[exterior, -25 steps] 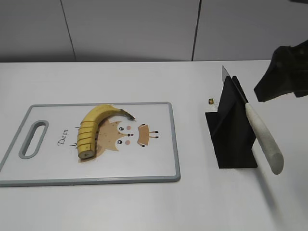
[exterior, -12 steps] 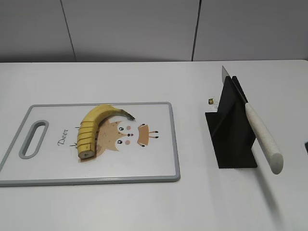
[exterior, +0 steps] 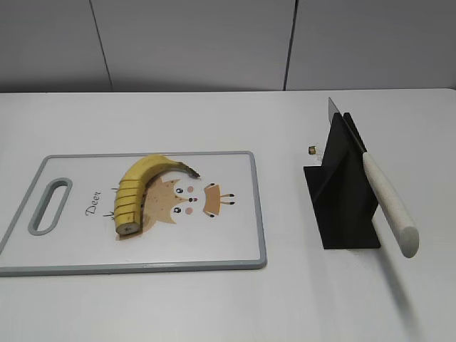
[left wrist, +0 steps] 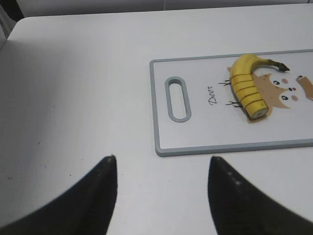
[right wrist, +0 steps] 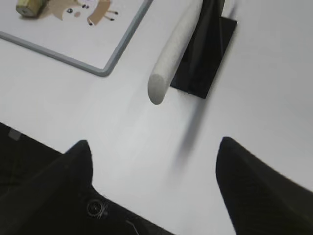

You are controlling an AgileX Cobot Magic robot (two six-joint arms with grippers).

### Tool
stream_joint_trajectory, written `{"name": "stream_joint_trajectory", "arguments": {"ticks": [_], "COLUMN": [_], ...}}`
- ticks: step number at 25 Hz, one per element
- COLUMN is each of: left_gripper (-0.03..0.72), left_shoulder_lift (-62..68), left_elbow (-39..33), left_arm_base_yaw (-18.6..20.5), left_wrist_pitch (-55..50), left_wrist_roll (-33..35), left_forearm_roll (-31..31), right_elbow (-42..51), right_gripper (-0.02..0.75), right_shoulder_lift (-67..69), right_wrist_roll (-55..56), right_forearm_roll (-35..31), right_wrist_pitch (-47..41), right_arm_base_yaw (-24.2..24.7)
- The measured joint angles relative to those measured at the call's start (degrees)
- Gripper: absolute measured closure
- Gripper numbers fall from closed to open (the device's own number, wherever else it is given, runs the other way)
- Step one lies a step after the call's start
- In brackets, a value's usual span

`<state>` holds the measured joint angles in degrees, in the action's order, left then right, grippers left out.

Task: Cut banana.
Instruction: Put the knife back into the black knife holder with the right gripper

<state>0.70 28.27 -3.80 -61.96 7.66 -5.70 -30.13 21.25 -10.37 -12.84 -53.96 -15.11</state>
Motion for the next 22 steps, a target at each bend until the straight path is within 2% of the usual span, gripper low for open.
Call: {"name": "stream_joint_trajectory", "arguments": {"ticks": [7, 22], "left_gripper": [0.114, 0.114], "left_shoulder_lift": [0.0, 0.0], "left_elbow": [0.0, 0.0], "left_arm_base_yaw": [0.0, 0.0], "left_wrist_pitch": [0.0, 0.0], "left_wrist_roll": [0.0, 0.0], "left_forearm_roll": [0.0, 0.0], "right_elbow": [0.8, 1.4], "right_gripper": [0.144, 0.146], "right_shoulder_lift": [-8.7, -21.6], "right_wrist_roll": [-0.1, -0.1], "right_forearm_roll": [1.3, 1.8], "right_wrist_pitch": [-5.6, -6.3], "right_arm_base_yaw": [0.0, 0.0]}}
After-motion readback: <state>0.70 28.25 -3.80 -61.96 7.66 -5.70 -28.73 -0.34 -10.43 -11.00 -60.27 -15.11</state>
